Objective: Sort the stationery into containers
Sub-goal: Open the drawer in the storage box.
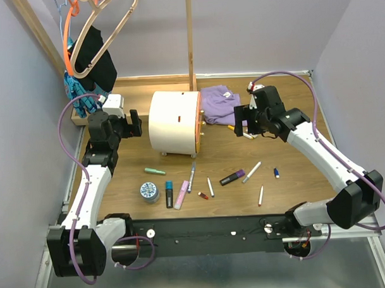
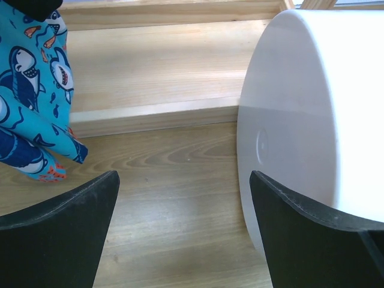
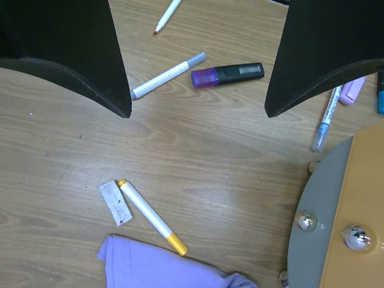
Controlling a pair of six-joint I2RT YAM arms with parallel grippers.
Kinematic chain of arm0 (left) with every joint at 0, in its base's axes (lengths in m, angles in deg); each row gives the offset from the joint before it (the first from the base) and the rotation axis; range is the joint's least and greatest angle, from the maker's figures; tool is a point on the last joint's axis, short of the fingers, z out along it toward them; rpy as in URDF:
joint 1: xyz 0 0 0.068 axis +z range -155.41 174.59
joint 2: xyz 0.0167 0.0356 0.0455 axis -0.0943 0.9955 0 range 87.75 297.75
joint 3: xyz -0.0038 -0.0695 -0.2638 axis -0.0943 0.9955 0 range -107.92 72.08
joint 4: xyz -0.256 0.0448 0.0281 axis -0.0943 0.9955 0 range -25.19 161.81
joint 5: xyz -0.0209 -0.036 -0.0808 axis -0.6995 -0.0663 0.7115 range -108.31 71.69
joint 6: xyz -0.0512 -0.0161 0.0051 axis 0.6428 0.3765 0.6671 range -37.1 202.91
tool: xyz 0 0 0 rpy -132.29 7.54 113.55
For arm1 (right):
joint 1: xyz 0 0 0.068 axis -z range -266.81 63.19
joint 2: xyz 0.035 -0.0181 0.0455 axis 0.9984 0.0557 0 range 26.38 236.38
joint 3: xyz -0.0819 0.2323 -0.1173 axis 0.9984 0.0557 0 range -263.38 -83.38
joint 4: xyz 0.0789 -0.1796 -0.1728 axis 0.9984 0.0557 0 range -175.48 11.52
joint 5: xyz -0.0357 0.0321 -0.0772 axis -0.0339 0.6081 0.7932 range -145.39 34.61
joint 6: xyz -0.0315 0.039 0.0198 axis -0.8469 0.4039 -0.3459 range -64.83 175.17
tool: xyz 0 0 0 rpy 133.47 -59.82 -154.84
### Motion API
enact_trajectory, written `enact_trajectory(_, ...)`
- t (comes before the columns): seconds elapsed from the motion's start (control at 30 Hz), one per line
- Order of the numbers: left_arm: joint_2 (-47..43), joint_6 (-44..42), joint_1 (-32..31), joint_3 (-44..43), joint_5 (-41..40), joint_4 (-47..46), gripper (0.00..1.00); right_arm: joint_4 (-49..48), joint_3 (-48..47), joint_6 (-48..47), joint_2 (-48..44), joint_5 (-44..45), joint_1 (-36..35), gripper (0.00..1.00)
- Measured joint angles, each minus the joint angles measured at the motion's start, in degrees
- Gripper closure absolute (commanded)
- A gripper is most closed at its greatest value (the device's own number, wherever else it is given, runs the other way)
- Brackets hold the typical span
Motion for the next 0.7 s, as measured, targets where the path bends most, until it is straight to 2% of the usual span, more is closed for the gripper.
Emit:
enact_trajectory(0.13, 0.00, 0.74, 0.00, 0.07, 0.94, -0.09, 0.01, -0.66, 0.00, -1.62, 0.00, -0.90, 0.44, 0.00)
enact_trajectory(0.27, 0.11, 2.67, 0.00, 0.35, 2.08, -0.04, 0.01, -2.49, 0.00, -3.39, 0.83, -5.75, 2.71, 0.00)
enact_trajectory(0.33, 0.52, 3.72, 0.00, 0.31, 2.93, 0.07, 0.01, -4.24, -0.20, -1.66, 3.26, -12.92, 6.49, 0.00)
enact_trajectory(0.37, 0.85, 4.26, 0.00, 0.22, 3.28, 0.22, 0.01, -6.58, -0.04, 0.50, 5.40, -19.23, 9.42, 0.00)
enact_trajectory(0.5, 3.74, 6.01, 0.00, -1.57, 5.16, 1.86, 0.03, -17.86, 2.40, 8.55, 13.03, -39.60, 17.46, 0.11)
enact_trajectory(0.6, 6.01, 6.99, 0.00, -4.28, 6.80, 3.34, 0.08, -27.47, 5.07, 15.30, 19.34, -52.94, 19.56, 0.19)
enact_trajectory(0.7, 7.80, 8.15, 1.14, -6.71, 7.96, 4.61, 0.12, -34.16, 6.10, 20.20, 23.98, -61.61, 19.28, 0.24)
